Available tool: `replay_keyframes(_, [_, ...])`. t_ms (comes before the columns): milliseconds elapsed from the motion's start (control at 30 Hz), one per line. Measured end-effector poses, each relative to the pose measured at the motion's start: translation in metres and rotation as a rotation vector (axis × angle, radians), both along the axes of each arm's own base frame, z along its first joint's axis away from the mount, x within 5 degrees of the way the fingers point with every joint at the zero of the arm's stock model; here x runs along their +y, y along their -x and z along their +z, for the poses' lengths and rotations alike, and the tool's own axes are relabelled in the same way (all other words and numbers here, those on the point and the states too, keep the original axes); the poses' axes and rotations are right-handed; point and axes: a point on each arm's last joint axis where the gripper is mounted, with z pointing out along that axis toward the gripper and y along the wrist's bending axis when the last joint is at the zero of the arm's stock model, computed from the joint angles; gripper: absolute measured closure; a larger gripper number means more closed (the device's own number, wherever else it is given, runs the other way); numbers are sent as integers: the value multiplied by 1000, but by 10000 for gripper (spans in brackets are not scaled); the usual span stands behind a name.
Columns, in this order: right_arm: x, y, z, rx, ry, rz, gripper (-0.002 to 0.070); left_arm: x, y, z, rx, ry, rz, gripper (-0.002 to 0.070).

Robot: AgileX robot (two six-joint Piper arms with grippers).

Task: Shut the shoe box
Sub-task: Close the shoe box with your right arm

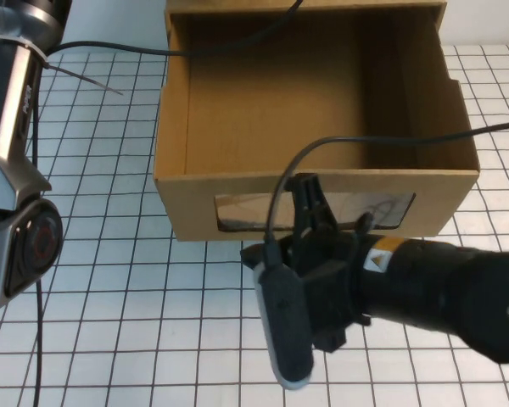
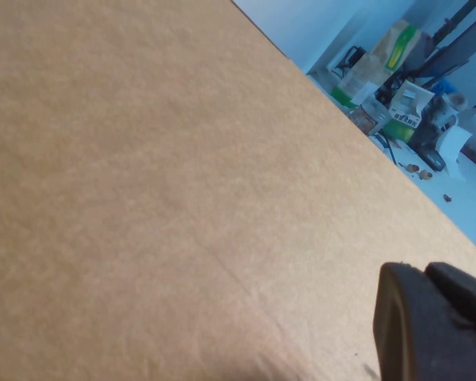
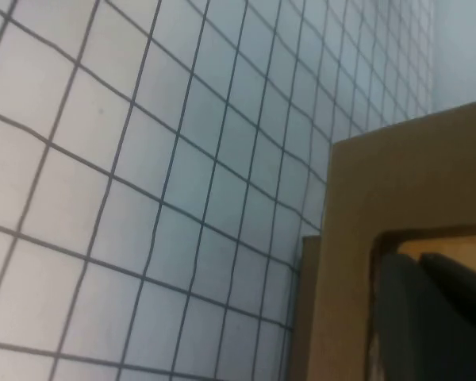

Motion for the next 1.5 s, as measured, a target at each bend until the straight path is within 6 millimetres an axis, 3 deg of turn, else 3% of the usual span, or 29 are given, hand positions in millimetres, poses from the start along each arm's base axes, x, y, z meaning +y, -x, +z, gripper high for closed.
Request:
replay_keyframes(167, [6, -26, -6, -8, 6, -61, 689, 0, 0, 0, -1, 0, -1, 677])
replay_keyframes(667, [3, -105, 2, 8, -7, -189, 689, 0, 0, 0, -2, -4, 1, 677])
replay_keyframes(1033, [17, -150, 9, 161, -54, -154, 690, 1, -2, -2, -10, -30, 19, 677])
replay_keyframes(1300, [14, -156, 16, 213, -18, -59, 690, 2, -2, -2, -12, -31, 23, 678])
replay_keyframes(1500, [5, -132, 27, 186, 5, -32, 689, 2, -2, -2, -12, -31, 23, 677])
